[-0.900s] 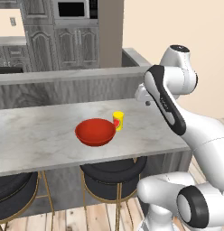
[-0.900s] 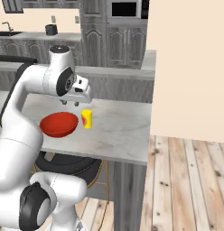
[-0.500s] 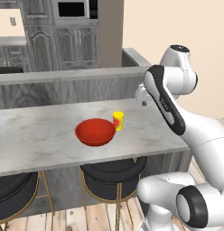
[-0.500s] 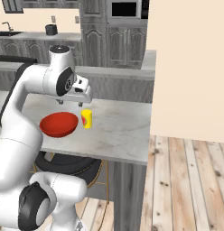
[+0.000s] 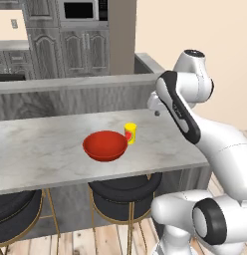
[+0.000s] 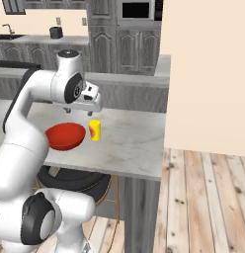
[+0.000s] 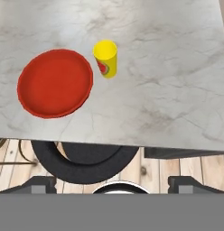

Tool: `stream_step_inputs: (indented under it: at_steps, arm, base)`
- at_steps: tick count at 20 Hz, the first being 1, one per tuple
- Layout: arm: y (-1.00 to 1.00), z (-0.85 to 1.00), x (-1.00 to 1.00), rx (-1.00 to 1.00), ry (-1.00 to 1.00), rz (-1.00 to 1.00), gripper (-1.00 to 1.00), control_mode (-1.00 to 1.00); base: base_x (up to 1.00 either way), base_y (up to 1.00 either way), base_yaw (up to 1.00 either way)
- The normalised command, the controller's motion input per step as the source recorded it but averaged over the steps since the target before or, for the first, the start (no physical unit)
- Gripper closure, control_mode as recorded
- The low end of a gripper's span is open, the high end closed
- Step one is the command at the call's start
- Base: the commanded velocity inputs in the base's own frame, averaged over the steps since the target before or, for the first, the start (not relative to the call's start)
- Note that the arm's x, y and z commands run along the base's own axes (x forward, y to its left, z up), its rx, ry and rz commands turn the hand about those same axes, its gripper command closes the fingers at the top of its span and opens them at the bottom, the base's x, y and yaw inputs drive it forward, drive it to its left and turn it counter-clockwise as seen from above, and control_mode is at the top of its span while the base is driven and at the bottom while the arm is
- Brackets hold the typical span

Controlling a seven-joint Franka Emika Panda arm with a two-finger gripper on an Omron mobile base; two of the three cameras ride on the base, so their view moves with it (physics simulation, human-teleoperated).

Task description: Place the cup inside the bowl on the dining table and move the bowl to any counter.

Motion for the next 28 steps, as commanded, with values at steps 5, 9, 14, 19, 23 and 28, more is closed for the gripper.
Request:
stream_step_inputs:
  at_steps: [5, 9, 14, 19, 23, 28]
  arm:
    - [0.0, -0.01, 0.2, 0.0, 0.0, 0.0, -1.0, -1.0]
    - [0.0, -0.04, 0.23, 0.0, 0.0, 0.0, -1.0, -1.0]
    - [0.0, -0.11, 0.18, 0.0, 0.0, 0.0, -1.0, -1.0]
    - [0.0, -0.22, 0.24, 0.04, 0.0, 0.0, -1.0, -1.0]
    - [0.0, -0.25, 0.23, 0.07, 0.0, 0.0, -1.0, -1.0]
    - [0.0, -0.18, 0.28, 0.06, -0.01, 0.0, -1.0, -1.0]
  base:
    - [0.0, 0.0, 0.0]
    - [0.0, 0.0, 0.0]
    - [0.0, 0.0, 0.0]
    - [0.0, 0.0, 0.0]
    - [0.0, 0.0, 0.0]
    - [0.0, 0.0, 0.0]
